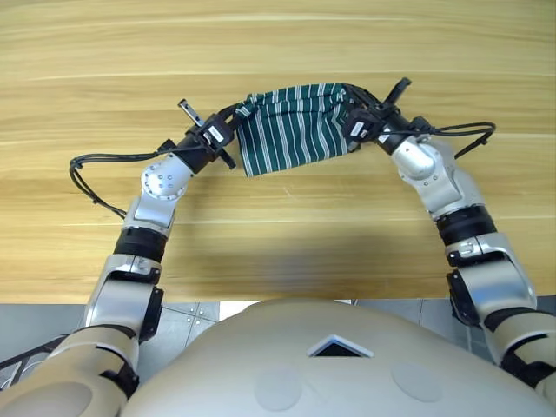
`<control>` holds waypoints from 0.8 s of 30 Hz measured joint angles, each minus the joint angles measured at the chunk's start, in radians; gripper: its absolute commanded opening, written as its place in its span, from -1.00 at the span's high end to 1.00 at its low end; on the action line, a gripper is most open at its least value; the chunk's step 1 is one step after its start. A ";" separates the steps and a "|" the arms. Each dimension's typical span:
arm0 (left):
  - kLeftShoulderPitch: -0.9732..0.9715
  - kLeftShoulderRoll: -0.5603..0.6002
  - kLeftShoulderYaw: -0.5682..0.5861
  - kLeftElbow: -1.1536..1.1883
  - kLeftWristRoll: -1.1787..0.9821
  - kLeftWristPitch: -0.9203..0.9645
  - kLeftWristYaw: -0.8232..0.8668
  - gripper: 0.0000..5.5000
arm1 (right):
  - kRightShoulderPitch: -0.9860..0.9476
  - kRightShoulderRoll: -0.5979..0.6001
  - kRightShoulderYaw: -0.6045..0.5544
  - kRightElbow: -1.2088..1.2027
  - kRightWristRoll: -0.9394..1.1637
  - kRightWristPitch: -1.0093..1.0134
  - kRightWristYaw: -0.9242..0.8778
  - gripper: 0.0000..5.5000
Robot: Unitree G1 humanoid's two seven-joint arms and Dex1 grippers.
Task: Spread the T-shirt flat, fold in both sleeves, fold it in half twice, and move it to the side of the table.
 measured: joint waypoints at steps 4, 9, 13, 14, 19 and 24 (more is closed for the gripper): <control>-0.005 -0.016 -0.001 0.032 -0.001 0.010 0.000 0.56 | -0.027 0.010 0.020 0.057 -0.001 -0.010 -0.002 0.49; -0.011 -0.038 0.000 0.048 -0.001 0.015 0.013 0.31 | -0.052 0.014 0.038 0.119 -0.009 -0.016 -0.024 0.19; -0.023 -0.049 0.003 0.081 -0.001 0.014 0.029 0.11 | -0.071 0.016 0.045 0.154 -0.019 -0.018 -0.047 -0.05; -0.030 -0.053 0.005 0.093 -0.001 0.014 0.039 0.06 | -0.074 0.018 0.048 0.165 -0.020 -0.019 -0.050 -0.10; -0.125 -0.083 0.039 0.219 -0.001 0.012 0.124 -0.22 | -0.168 0.073 0.047 0.294 -0.016 -0.015 -0.104 -0.13; -0.237 -0.109 0.089 0.388 -0.010 0.006 0.225 -0.33 | -0.289 0.128 0.011 0.457 0.039 -0.017 -0.134 -0.13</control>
